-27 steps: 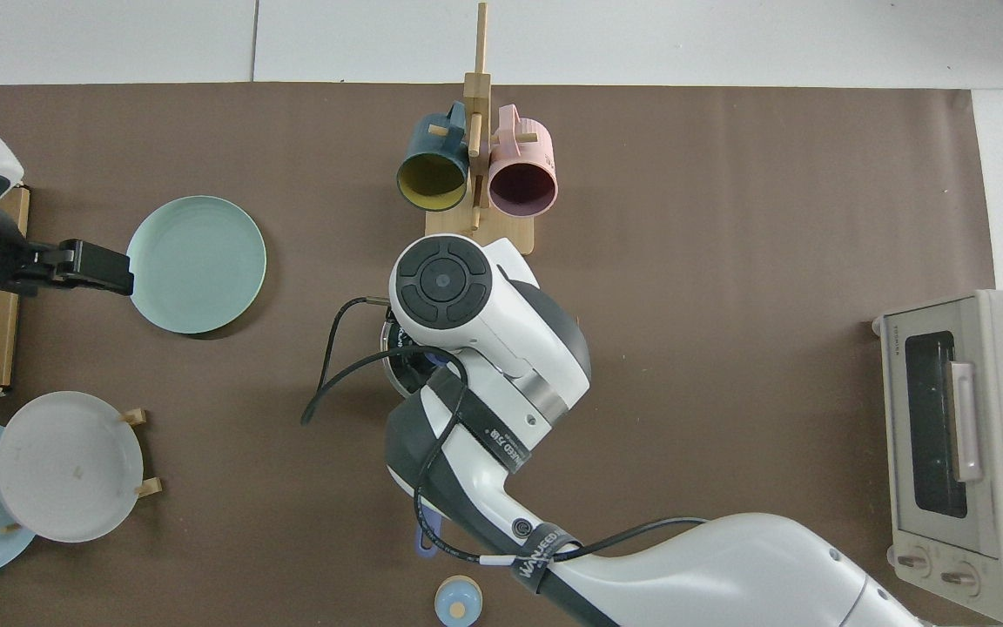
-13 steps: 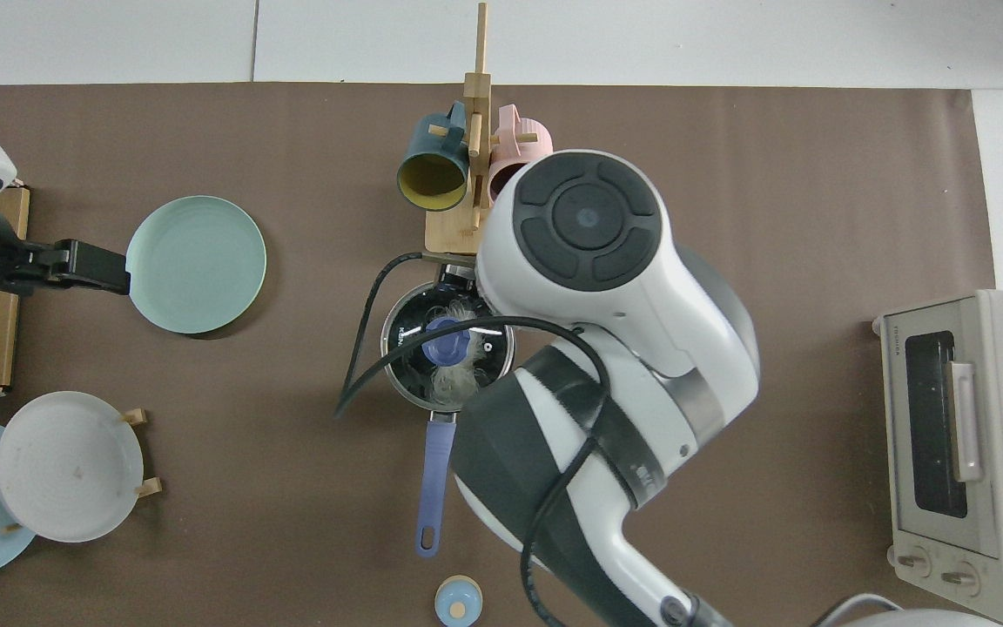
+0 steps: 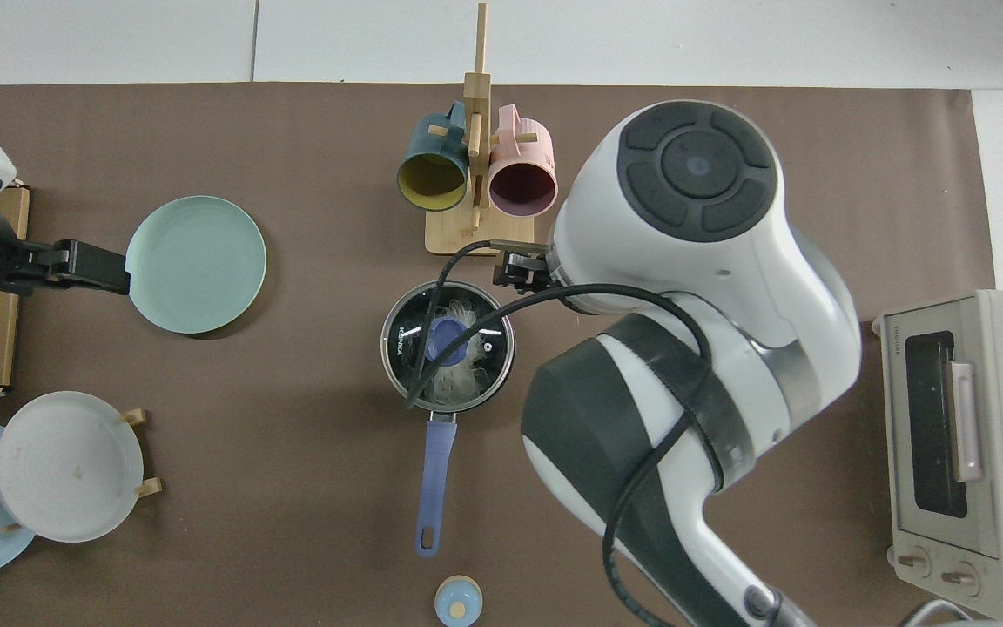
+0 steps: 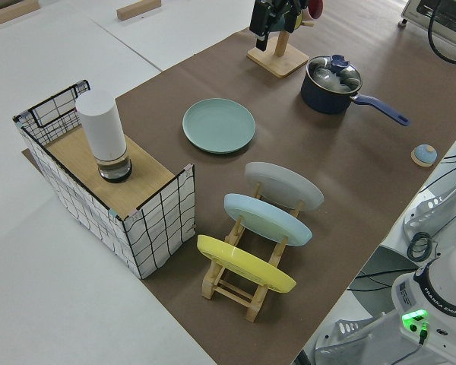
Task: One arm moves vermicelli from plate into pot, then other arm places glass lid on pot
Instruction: 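Release the lid and raise the right gripper away from the saucepan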
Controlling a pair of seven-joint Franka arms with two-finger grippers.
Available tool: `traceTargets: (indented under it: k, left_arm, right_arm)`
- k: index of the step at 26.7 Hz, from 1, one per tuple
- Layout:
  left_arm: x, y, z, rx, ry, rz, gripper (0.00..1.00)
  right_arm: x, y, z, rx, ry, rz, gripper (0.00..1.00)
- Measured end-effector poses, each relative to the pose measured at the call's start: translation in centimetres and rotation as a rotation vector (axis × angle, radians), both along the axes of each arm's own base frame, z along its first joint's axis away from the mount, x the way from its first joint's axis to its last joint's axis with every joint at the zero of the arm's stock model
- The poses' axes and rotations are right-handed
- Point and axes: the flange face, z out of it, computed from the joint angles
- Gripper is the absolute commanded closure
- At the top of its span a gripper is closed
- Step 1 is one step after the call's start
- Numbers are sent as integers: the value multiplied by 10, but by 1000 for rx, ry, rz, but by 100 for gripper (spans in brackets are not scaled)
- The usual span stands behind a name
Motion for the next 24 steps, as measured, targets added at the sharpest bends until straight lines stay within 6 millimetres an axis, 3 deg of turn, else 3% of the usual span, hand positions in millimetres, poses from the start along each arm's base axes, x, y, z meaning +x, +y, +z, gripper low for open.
traceTargets:
  k: [8,12,18,24]
  left_arm:
    - [0,0,0,0,0,-1,0]
    - [0,0,0,0,0,-1,0]
    - [0,-1,0,0,0,-2,0]
    - [0,-1,1,0,-1,-2,0]
  right_arm:
    - [5,-109,17,-21,7,123,0]
    - [0,-152,31,1,13,135,0]
    - [-16,-202,61,59,-14,73,0]
    - [-35,-223,87,76,-46,39,0]
